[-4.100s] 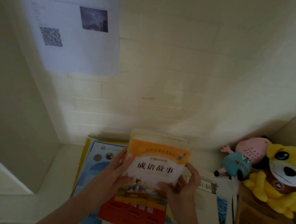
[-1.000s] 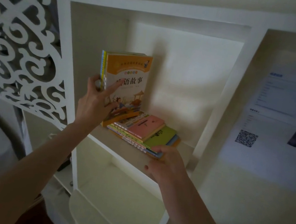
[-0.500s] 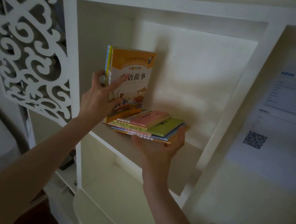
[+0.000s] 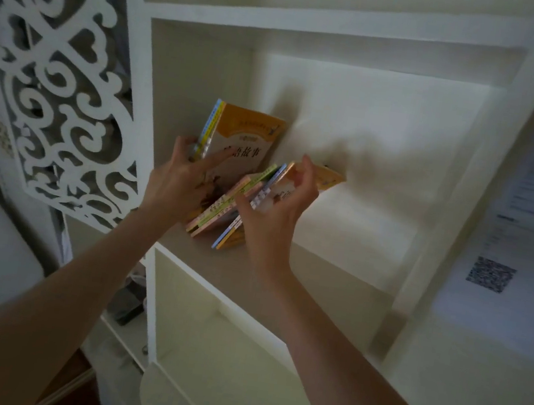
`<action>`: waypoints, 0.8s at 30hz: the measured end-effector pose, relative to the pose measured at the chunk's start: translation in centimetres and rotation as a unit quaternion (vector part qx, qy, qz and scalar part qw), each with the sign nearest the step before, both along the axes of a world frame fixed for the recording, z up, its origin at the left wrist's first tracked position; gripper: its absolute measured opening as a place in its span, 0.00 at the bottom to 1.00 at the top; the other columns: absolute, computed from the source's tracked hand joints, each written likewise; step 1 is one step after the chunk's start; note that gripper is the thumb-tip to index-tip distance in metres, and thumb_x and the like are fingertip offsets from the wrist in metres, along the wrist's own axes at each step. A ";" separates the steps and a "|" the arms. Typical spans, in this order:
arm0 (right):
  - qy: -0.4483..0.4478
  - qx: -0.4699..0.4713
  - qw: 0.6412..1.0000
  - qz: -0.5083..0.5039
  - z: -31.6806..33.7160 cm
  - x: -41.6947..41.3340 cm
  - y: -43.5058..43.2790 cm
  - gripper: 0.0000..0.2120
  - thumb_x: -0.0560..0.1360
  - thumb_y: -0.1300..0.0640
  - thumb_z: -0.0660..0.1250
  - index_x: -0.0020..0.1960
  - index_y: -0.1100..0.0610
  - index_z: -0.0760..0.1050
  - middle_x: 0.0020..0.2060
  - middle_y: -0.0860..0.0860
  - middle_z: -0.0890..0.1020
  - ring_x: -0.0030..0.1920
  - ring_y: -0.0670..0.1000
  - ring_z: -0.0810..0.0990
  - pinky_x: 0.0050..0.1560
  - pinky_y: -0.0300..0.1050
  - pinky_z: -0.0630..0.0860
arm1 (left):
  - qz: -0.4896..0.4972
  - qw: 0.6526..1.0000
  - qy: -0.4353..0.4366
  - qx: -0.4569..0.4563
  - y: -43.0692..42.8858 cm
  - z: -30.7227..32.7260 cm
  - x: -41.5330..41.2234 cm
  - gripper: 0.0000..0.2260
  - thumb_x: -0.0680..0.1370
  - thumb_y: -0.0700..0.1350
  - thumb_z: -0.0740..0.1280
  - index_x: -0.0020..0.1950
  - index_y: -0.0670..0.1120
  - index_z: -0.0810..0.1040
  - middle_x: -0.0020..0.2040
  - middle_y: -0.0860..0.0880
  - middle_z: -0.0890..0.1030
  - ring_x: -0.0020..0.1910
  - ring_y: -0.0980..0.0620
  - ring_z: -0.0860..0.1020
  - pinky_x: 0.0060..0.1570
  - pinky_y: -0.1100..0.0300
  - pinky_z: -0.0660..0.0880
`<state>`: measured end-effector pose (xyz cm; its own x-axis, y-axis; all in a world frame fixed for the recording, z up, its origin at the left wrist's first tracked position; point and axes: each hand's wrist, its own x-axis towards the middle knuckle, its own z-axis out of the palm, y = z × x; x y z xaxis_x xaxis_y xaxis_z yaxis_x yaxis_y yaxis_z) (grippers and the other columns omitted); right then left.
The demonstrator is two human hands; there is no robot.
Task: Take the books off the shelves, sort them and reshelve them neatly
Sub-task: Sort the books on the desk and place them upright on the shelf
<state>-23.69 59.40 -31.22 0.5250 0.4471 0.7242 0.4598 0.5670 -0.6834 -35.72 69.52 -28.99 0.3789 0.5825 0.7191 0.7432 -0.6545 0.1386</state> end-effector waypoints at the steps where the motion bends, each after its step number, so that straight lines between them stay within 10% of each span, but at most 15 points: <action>1: -0.016 -0.001 1.000 0.008 0.1 0.3 0.4 0.45 0.63 0.69 0.75 0.73 0.58 0.55 0.65 0.43 0.59 0.70 0.43 0.59 0.72 0.51 0.63 | 0.003 1.000 -0.008 -0.004 0.4 -0.1 -0.3 0.32 0.71 0.42 0.72 0.70 0.63 0.66 0.65 0.41 0.67 0.45 0.37 0.77 0.33 0.51 0.73; 5: -0.030 -0.007 0.999 0.020 0.4 1.1 2.3 0.42 0.67 0.64 0.75 0.74 0.54 0.55 0.63 0.31 0.60 0.69 0.44 0.63 0.67 0.58 0.69 | 0.038 0.998 -0.040 -0.037 1.9 0.3 -0.9 0.31 0.74 0.46 0.69 0.72 0.64 0.61 0.67 0.42 0.64 0.51 0.36 0.75 0.40 0.47 0.75; 10: -0.028 -0.055 0.998 -0.012 1.1 0.6 3.4 0.40 0.70 0.63 0.74 0.75 0.58 0.55 0.67 0.52 0.64 0.67 0.46 0.64 0.69 0.45 0.66 | 0.008 0.999 -0.045 -0.028 1.6 -0.6 -1.1 0.32 0.76 0.46 0.67 0.74 0.65 0.56 0.67 0.42 0.64 0.51 0.39 0.76 0.40 0.48 0.76; 19: -0.236 -0.192 0.952 -0.009 6.1 0.6 6.9 0.35 0.73 0.58 0.72 0.75 0.59 0.59 0.69 0.55 0.65 0.69 0.55 0.66 0.67 0.44 0.64 | -0.065 0.974 -0.205 -0.066 1.3 -1.7 -0.8 0.34 0.74 0.42 0.69 0.71 0.67 0.58 0.71 0.47 0.61 0.66 0.46 0.68 0.56 0.49 0.74; 24: -0.293 -0.225 0.929 -0.006 3.8 1.8 6.1 0.37 0.75 0.55 0.70 0.77 0.55 0.54 0.71 0.55 0.63 0.70 0.54 0.65 0.68 0.49 0.66 | -0.088 0.988 -0.102 -0.075 0.6 -5.1 0.1 0.33 0.79 0.44 0.62 0.75 0.64 0.46 0.74 0.45 0.53 0.60 0.39 0.72 0.47 0.52 0.72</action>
